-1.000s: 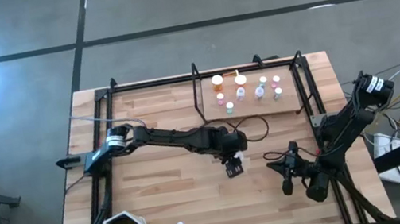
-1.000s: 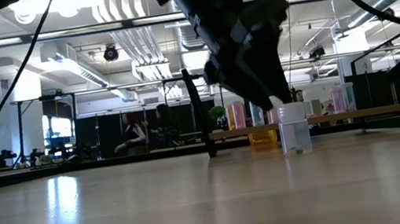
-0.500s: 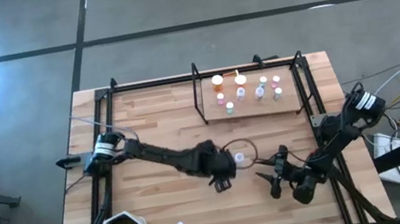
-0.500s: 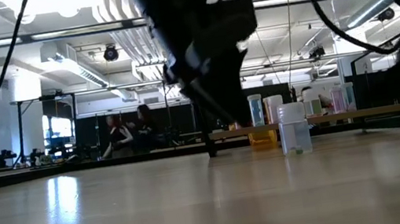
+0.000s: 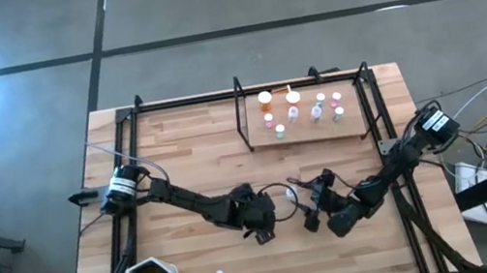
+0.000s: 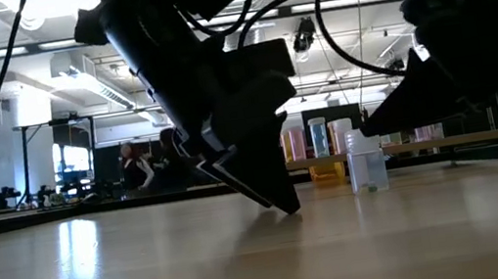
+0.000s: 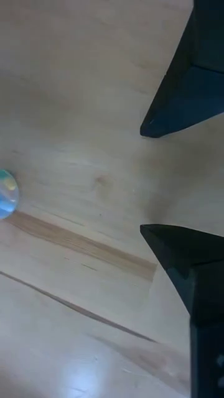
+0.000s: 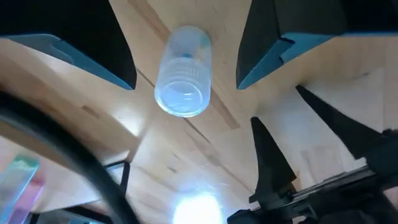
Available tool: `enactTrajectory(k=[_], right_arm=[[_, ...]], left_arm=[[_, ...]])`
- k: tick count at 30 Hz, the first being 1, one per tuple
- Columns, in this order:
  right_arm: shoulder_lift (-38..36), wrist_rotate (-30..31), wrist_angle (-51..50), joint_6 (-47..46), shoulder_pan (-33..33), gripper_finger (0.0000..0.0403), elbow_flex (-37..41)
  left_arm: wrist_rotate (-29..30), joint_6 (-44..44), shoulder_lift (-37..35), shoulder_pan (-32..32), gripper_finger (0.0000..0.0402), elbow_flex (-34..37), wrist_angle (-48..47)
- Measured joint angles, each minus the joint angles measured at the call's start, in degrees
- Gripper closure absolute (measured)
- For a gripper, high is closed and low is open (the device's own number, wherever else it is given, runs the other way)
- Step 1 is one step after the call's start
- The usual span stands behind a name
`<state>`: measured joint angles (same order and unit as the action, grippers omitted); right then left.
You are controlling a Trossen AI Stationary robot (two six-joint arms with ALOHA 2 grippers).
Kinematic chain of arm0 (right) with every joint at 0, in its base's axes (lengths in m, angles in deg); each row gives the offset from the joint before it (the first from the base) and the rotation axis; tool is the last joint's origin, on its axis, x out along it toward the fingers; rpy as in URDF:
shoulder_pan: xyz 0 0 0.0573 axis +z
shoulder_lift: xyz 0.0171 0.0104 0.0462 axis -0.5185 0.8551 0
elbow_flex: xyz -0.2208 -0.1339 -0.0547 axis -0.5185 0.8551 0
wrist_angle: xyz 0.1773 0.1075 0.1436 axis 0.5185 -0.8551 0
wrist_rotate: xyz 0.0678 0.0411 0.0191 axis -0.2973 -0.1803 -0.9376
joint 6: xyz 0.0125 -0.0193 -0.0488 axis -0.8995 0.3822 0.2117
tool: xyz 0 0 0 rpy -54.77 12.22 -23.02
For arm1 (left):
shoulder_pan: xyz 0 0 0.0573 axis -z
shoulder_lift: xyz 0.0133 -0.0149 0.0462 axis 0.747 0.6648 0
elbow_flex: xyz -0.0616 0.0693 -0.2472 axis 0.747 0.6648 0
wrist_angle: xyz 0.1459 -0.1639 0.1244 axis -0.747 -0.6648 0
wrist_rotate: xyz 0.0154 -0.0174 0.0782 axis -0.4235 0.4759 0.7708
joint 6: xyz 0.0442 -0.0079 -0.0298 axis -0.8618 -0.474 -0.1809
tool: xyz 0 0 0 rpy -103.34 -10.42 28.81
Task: Pick and place medicine bottles onto shelf by color
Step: Put the transparent pill bottle on the shelf
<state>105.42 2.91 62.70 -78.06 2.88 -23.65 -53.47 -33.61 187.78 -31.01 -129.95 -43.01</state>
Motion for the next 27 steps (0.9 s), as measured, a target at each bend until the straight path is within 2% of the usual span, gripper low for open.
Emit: enactTrajectory(k=[9, 16, 18, 22, 27], right_arm=[[0.5, -7.4, 1.7, 2.9, -4.2, 0.0200, 0.0], [-1.0, -5.7, 1.8, 6.8, -4.1, 0.0266, 0.0], [-2.2, -5.7, -0.3, 6.8, -4.2, 0.0285, 0.0], [-6.7, -5.0, -8.1, 6.1, -4.2, 0.0286, 0.1], [-17.2, 1.7, -24.3, 0.4, -6.2, 0.0284, 0.1]], left_arm=[[1.3, -0.5, -0.1, -0.1, 0.0172, 1.0, 3.6], [1.5, -0.5, -0.3, -0.1, 0.0172, 1.4, 4.1], [1.6, -0.5, -0.3, -0.1, 0.0172, 1.4, 4.1], [1.7, -0.5, -0.3, -0.1, 0.0172, 1.5, 4.1], [1.8, -0.5, -0.3, -0.1, 0.0172, 1.6, 4.8]])
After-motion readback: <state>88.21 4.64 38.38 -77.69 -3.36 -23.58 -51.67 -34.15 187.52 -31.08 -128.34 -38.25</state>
